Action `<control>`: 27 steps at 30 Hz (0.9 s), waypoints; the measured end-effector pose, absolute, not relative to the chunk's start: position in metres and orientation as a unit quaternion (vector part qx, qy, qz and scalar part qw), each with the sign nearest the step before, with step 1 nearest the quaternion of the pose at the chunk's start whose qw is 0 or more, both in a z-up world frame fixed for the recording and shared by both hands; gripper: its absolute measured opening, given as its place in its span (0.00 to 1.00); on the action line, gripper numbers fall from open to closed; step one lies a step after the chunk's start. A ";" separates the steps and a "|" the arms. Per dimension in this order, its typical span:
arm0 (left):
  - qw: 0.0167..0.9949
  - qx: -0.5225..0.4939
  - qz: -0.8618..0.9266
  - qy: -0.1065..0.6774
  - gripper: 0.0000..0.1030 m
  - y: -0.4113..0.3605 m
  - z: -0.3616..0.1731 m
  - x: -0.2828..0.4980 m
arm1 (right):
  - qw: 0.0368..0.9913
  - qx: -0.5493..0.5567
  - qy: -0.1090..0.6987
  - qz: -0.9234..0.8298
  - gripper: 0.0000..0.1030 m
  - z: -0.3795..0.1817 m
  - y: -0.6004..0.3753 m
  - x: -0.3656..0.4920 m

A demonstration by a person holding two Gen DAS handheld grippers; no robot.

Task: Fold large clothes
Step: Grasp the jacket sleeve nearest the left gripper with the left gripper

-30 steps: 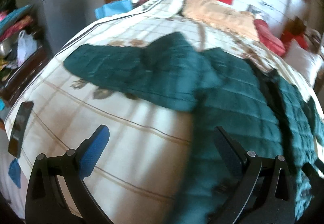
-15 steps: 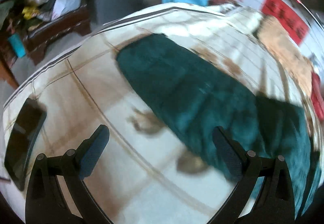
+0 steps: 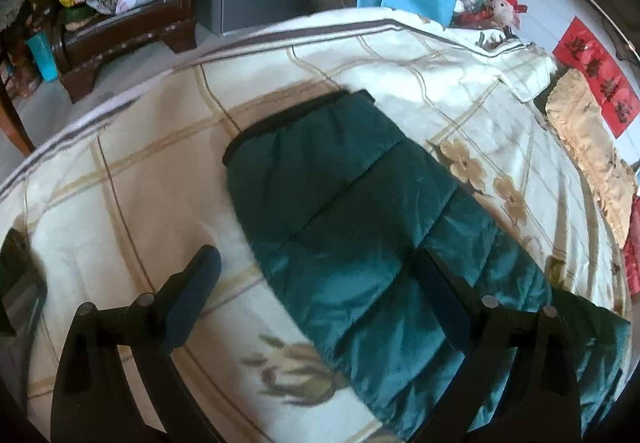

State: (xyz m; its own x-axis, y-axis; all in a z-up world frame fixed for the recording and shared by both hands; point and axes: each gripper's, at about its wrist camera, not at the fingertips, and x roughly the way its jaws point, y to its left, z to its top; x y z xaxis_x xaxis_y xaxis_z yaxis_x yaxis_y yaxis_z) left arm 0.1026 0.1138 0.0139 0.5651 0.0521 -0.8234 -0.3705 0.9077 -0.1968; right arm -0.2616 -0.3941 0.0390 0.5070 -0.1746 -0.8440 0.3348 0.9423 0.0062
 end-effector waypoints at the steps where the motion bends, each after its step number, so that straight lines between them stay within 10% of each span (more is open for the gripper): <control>1: 0.868 -0.176 0.121 0.449 0.95 0.113 0.014 0.104 | 0.864 0.085 0.474 -0.147 1.00 0.039 -0.394 -0.261; 22: 0.871 -0.158 0.121 0.450 0.95 0.109 0.010 0.114 | 0.859 0.089 0.479 -0.158 1.00 0.035 -0.402 -0.258; 27: 0.876 -0.144 0.118 0.445 0.73 0.107 0.012 0.117 | 0.858 0.093 0.480 -0.158 1.00 0.034 -0.402 -0.259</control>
